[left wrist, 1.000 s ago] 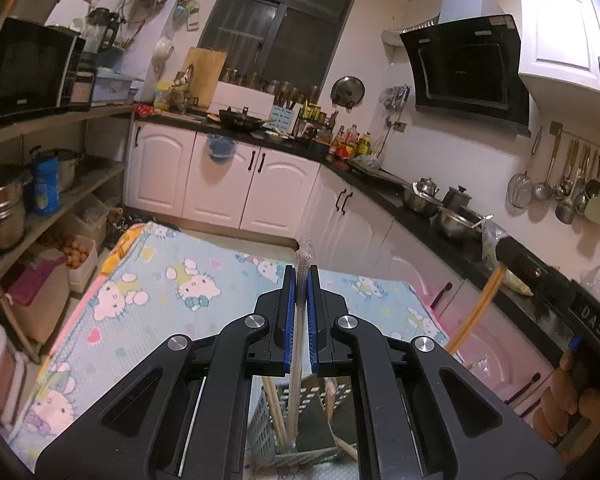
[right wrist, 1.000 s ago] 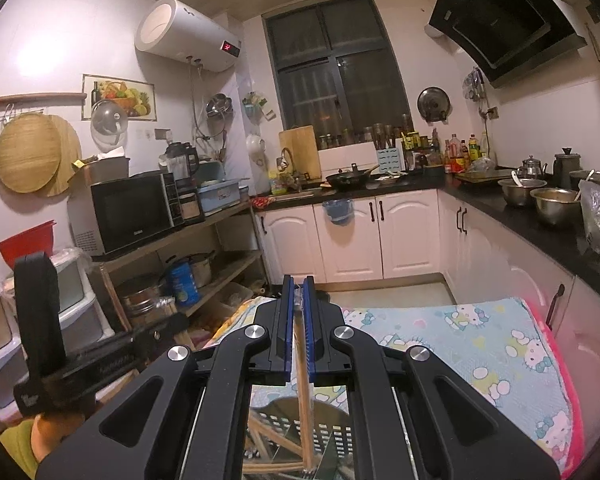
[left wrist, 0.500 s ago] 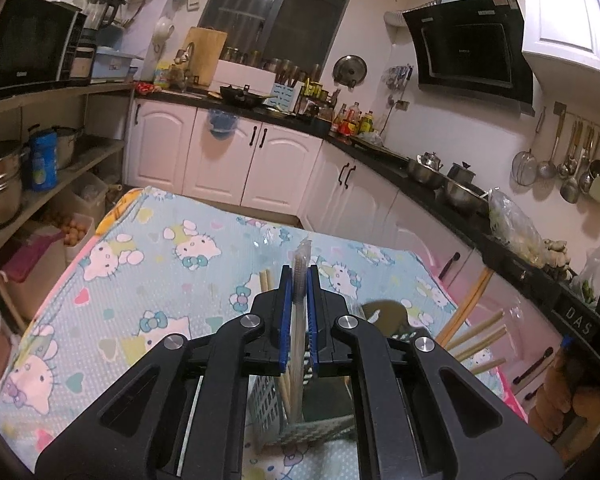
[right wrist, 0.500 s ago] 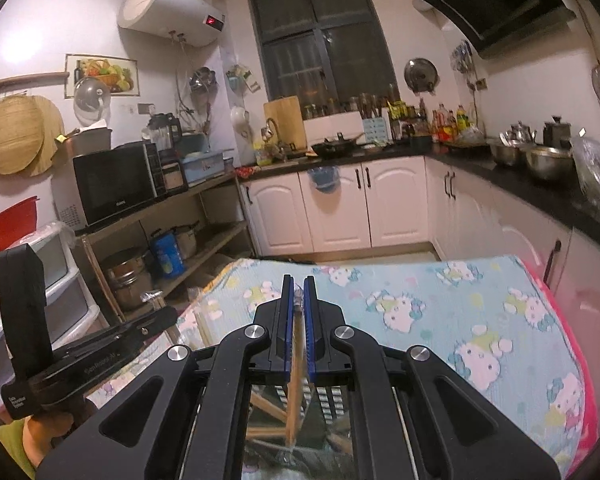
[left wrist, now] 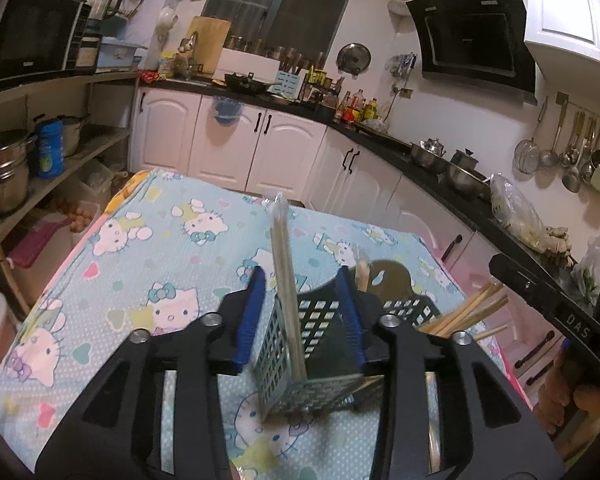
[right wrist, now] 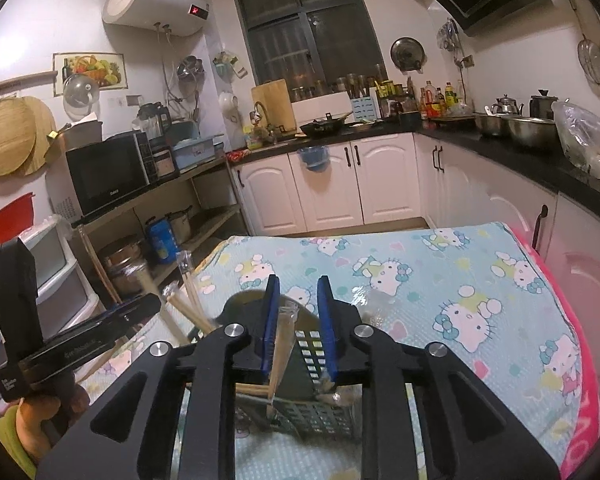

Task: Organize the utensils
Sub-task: 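Lower the chopstick bundle into a caddy slot and open the left tool, then lower the left tool onto the last wrapped chopstick bundle and close it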

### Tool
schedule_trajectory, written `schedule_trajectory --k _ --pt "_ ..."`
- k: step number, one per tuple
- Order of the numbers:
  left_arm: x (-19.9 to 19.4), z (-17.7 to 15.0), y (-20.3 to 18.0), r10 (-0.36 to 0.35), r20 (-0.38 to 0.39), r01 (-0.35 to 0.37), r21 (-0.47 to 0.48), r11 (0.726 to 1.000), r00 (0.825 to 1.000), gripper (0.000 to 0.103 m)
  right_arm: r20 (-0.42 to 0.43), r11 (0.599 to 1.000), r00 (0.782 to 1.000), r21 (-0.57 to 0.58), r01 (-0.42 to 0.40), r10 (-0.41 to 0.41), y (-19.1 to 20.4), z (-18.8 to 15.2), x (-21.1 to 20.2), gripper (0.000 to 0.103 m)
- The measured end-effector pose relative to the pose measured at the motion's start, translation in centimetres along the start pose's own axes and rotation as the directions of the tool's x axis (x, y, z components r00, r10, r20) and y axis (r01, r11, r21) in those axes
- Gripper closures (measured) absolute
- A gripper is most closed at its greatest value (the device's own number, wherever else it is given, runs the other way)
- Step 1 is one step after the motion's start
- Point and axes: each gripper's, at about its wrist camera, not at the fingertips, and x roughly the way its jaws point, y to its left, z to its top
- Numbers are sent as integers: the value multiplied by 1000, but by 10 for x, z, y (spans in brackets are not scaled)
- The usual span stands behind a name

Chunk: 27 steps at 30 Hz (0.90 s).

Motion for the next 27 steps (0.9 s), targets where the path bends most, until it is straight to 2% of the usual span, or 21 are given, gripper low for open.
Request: schedule_trajectory --k 5,13,21,27 --pt "-7 -7 4 3 -20 -3 -8 1000 1000 61 -5 1000 1000 -13 7 -7 1 -5 -10 71" --pt "-16 -21 7 2 -46 -3 -20 1000 999 45 -16 1000 1000 -27 9 -10 3 -17 -26 63" --pt "-28 -30 4 4 -53 -5 -17 1000 999 27 2 998 1000 -64 23 -23 7 -25 -44 60" --pt "-34 -39 2 2 -69 -3 -15 1000 998 21 -8 997 1000 -70 17 -18 8 -32 -59 58"
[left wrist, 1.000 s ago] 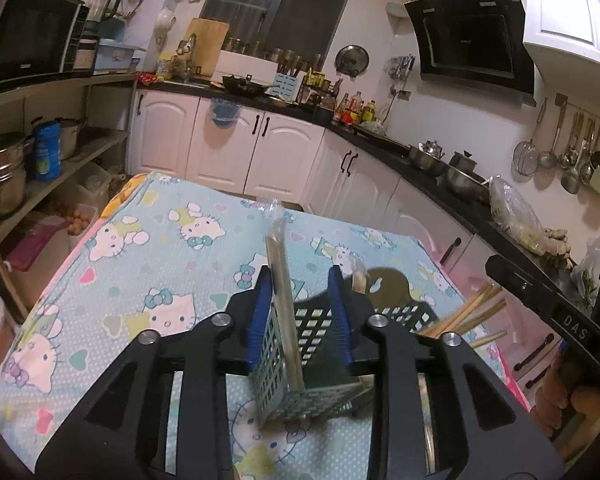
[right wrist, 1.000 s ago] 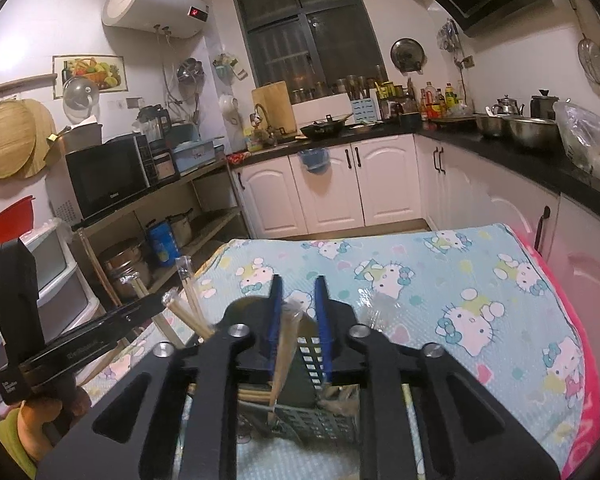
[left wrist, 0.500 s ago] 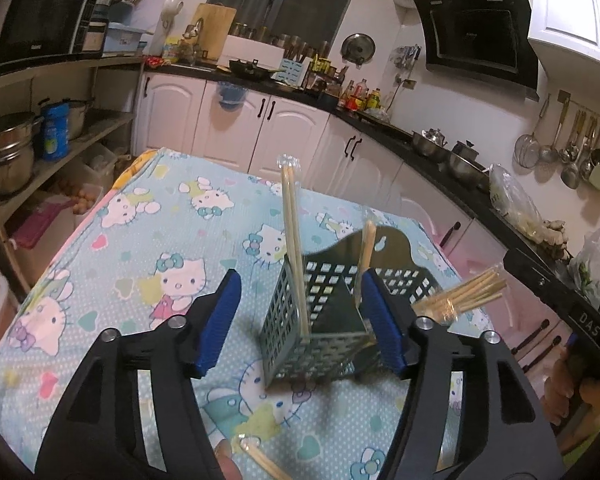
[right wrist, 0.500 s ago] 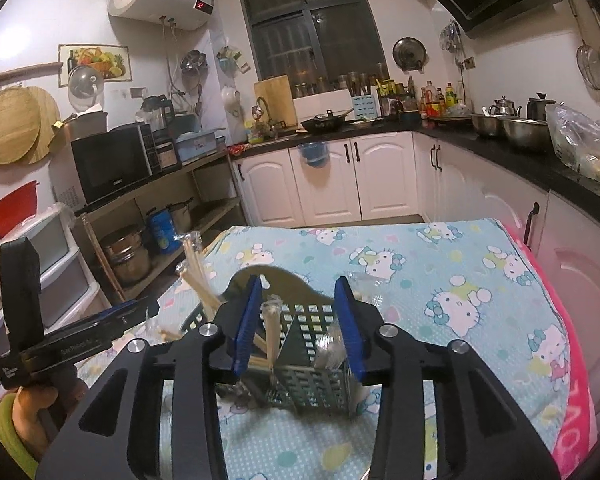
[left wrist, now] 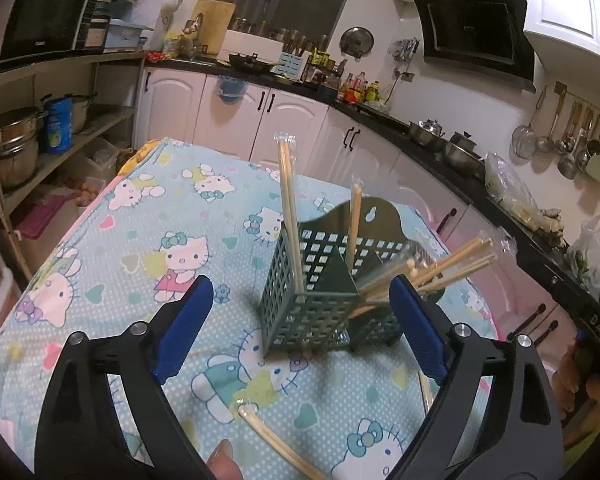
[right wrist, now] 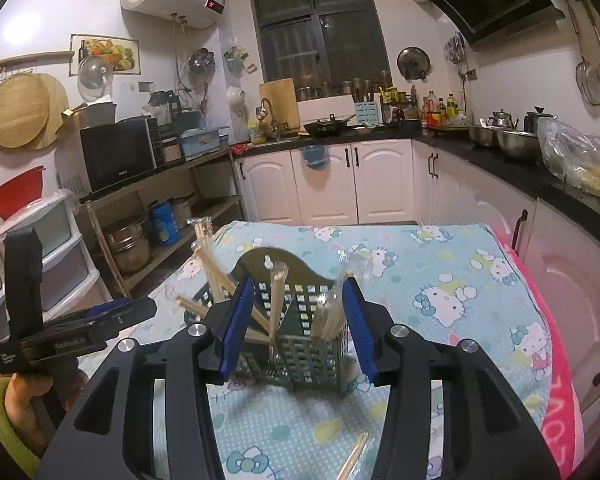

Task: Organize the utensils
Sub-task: 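Lower the left tool onto the last wrapped chopstick bundle and close it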

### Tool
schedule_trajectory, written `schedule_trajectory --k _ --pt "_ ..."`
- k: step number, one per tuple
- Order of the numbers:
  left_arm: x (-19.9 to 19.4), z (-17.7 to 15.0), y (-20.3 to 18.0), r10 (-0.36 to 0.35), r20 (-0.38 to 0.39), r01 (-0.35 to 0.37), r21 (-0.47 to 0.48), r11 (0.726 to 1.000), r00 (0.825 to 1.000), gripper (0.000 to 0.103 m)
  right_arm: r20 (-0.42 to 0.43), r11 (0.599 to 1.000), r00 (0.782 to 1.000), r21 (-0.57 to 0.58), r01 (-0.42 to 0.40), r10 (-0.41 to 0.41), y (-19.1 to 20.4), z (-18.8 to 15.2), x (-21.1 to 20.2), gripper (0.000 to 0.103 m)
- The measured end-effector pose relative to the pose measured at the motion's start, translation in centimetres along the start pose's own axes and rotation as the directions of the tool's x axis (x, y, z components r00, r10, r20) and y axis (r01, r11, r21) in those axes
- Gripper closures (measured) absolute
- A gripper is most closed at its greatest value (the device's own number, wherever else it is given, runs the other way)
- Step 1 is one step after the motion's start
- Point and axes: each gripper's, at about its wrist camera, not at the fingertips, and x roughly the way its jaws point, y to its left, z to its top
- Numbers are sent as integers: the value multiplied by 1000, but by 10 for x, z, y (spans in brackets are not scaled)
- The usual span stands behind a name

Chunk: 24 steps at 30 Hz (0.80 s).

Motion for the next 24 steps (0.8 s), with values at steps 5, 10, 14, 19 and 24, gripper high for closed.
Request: schedule_trajectory --k 5,10,14,19,24 --pt "0 -12 0 9 -29 -9 -2 1000 1000 19 -33 1000 999 -6 4 -4 0 -14 -6 57" --pt "0 -26 3 25 -59 -25 -2 1000 998 19 -85 1000 996 -3 16 -16 -5 -33 -8 56" --pt "0 -36 5 36 -83 -36 -3 999 996 18 -130 1000 991 -6 19 -20 -8 -48 -7 55" --pt "2 -50 7 47 -113 -47 5 999 992 17 -183 1000 983 -6 24 -25 -9 -66 -3 51" --pt "6 -64 9 52 -158 -53 0 999 986 14 -241 1000 970 -10 25 -27 -12 -82 1 45"
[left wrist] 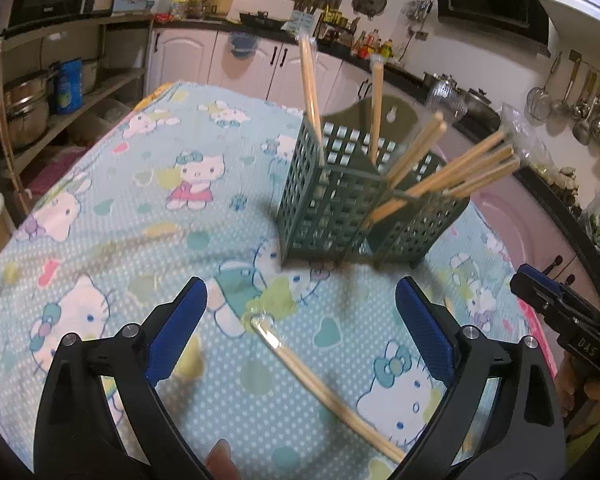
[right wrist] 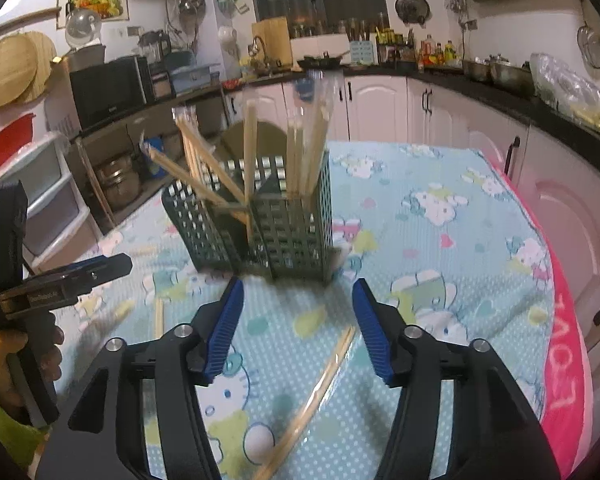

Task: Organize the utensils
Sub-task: 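Lower the left tool onto the last wrapped chopstick bundle and close it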

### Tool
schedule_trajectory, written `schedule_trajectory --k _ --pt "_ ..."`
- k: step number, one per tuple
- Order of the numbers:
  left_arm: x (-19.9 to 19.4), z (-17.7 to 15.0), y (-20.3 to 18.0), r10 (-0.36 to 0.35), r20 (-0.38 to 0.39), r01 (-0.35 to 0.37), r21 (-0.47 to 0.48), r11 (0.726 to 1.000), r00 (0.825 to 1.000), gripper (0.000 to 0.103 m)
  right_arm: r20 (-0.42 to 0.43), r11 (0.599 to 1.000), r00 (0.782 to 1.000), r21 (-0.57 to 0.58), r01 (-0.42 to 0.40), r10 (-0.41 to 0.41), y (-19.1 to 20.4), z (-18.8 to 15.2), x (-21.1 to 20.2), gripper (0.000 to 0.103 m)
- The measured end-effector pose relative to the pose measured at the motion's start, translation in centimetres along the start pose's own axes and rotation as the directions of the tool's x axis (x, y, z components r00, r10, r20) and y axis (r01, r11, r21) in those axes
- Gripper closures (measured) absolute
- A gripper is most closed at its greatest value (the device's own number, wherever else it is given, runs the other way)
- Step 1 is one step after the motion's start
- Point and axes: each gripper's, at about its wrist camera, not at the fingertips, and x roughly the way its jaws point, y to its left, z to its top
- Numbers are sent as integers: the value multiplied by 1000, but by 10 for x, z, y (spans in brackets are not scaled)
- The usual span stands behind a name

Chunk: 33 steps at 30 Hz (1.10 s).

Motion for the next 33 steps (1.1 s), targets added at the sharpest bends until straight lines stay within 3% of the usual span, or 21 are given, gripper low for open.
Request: schedule_trajectory --k 6,15,19,24,33 --pt "13 -18 4 4 -89 -5 -8 1000 996 13 -58 1000 998 -15 7 -8 -1 -13 8 44" --pt "26 -44 16 -58 -191 41 -93 995 980 14 -170 1000 985 11 12 -9 -12 -27 29 44" --pt "30 -48 22 -67 -202 42 -122 992 977 27 -224 999 975 36 3 5 -20 -32 45 44" --pt "36 -40 23 -73 -209 44 -138 989 975 53 -262 999 965 39 1 9 -26 -32 62 48" --pt "60 -27 15 -56 -226 27 -130 991 973 54 -306 998 952 59 10 8 -28 -27 92 54"
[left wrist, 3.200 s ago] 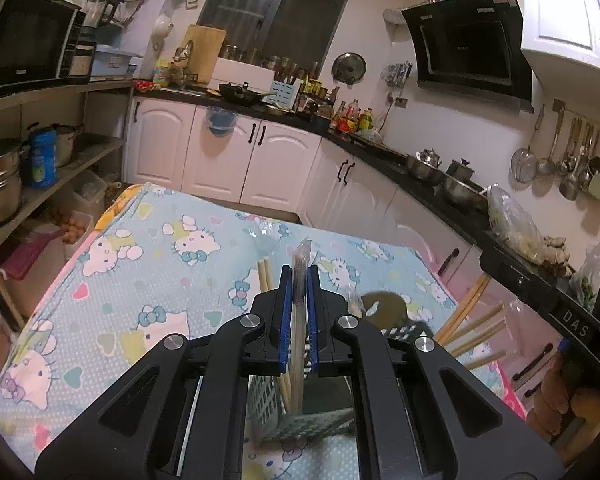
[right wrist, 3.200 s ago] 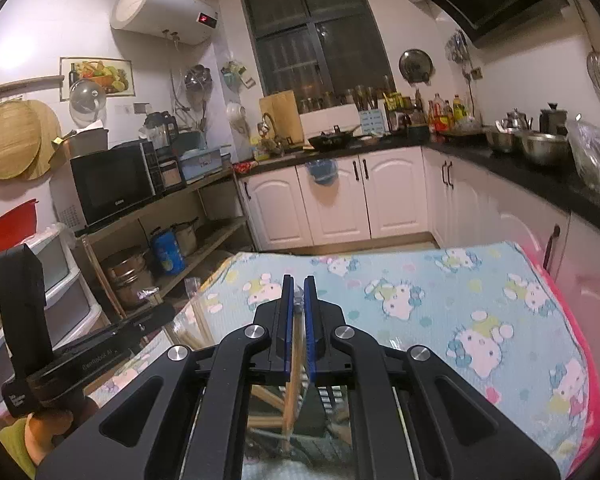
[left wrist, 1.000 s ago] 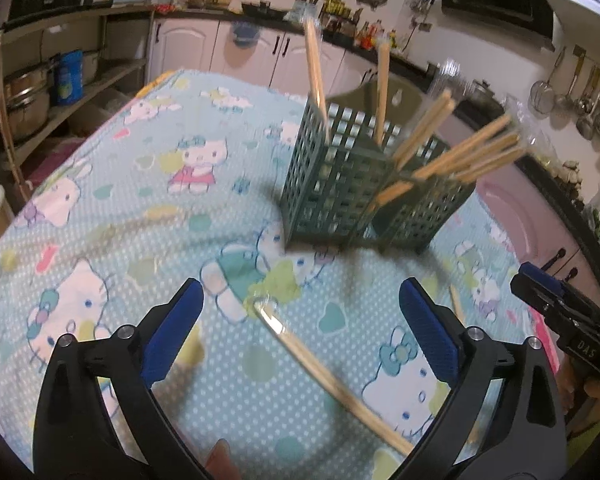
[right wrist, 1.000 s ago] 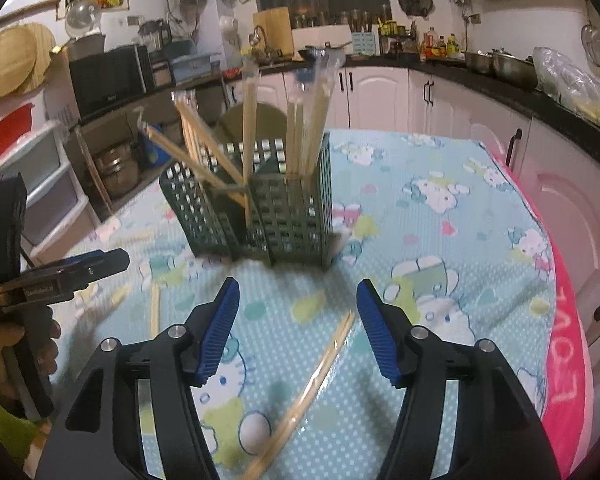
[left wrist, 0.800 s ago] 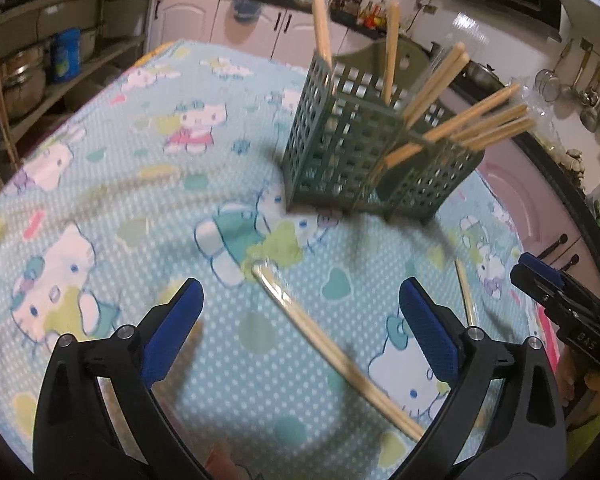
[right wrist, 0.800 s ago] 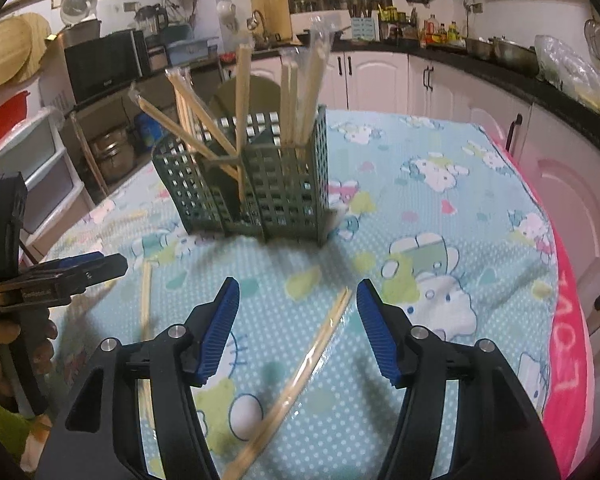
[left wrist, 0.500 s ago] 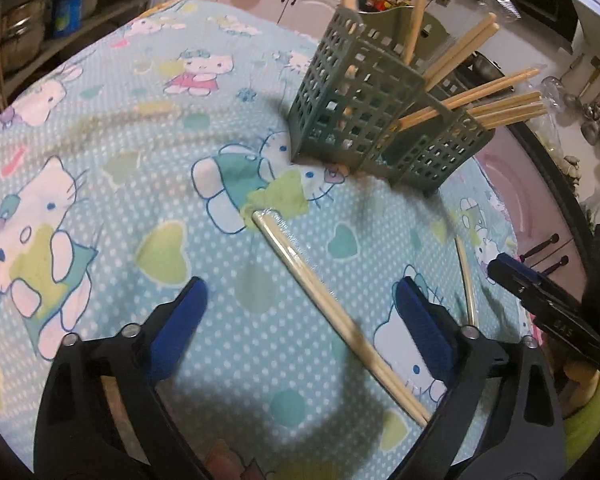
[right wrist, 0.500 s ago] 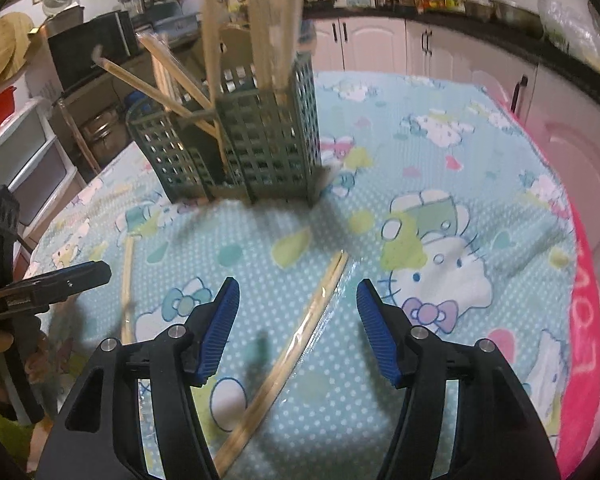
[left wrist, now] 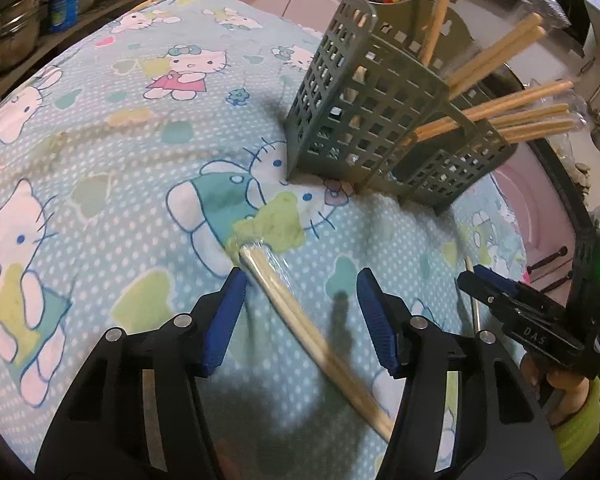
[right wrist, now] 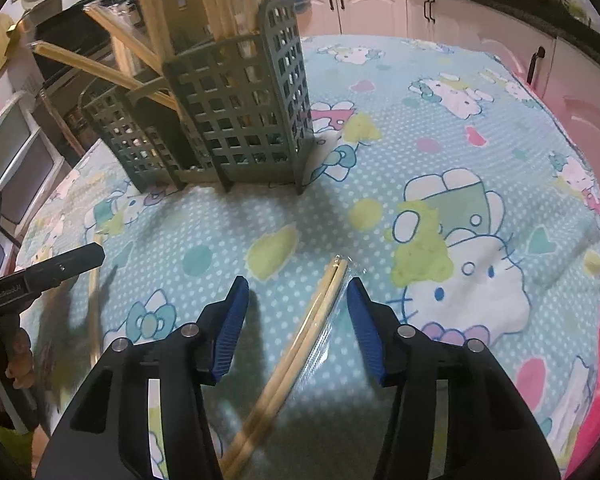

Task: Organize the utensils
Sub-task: 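Lower the left tool onto the last wrapped chopstick bundle and close it, then lift the chopsticks with the left tool and carry them over the caddy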

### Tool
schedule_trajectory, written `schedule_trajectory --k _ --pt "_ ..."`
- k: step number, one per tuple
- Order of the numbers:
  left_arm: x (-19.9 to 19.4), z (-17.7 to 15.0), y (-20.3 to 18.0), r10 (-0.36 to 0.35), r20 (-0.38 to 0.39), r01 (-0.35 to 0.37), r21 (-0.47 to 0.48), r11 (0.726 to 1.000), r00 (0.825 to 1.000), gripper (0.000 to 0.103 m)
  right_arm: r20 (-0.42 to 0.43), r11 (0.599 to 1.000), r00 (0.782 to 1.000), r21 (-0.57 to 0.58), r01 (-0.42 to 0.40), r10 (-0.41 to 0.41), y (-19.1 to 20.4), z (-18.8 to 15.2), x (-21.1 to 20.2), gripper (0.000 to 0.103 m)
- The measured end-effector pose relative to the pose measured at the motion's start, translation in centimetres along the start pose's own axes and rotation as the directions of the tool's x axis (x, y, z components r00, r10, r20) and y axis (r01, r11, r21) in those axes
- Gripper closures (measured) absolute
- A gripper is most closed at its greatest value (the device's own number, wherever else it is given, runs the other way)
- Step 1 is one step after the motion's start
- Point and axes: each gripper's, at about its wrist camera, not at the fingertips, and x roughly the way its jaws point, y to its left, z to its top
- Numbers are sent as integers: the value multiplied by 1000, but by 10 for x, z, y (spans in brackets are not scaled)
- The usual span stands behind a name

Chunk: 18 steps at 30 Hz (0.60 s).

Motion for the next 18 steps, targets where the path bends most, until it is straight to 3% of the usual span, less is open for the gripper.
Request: schedule_trajectory --k 3,8,10,13,15,18 --pt "4 5 1 8 11 -8 -14 1000 1000 54 3 1000 1000 8 10 -10 1 5 6 56" --pt "10 11 -5 47 22 -47 9 999 999 54 12 999 999 9 32 -32 3 15 13 83" --pt "11 12 -7 66 27 -66 8 998 997 58 9 1000 1000 1 29 -29 5 18 15 90" --pt "13 14 -9 106 33 -106 15 994 994 74 9 999 999 -9 34 -34 12 22 16 92" --pt "13 18 -7 115 35 -115 12 993 993 92 14 1000 1000 -14 19 -18 16 23 13 93" --pt "10 21 -4 91 34 -91 14 996 995 97 33 999 999 -33 -17 19 25 23 3 98"
